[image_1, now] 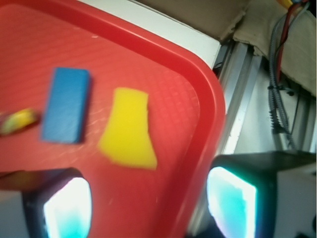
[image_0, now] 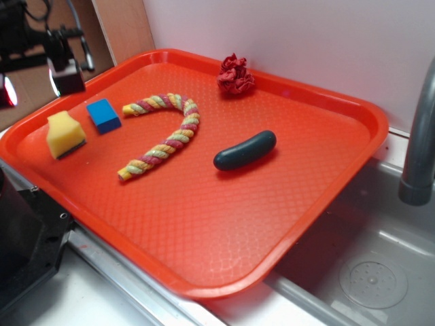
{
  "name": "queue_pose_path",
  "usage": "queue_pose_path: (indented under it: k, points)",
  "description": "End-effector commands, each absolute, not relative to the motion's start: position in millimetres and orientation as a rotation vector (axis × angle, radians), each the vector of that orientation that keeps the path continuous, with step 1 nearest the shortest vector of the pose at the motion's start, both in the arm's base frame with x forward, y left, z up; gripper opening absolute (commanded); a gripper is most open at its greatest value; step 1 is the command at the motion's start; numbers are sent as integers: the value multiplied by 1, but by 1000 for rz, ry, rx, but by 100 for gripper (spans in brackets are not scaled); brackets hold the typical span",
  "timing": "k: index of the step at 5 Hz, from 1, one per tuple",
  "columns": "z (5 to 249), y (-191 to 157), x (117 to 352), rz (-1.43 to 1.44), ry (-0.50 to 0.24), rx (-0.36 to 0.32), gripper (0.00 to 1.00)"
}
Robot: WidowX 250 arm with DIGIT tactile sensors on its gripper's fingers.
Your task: Grab the green sponge.
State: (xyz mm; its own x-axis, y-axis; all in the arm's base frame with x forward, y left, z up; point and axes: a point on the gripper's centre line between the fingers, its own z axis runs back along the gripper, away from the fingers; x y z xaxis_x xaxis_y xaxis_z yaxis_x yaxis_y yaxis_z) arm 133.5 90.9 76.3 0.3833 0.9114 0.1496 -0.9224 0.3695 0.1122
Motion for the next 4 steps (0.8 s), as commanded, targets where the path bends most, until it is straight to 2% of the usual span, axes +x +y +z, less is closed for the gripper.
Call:
queue_pose_path:
  k: [1,3,4]
  points:
    - [45,101,145,1152,-130,213,100]
    - [23,104,156,1138,-156,212,100]
    - [19,105,156,1149,-159,211,0]
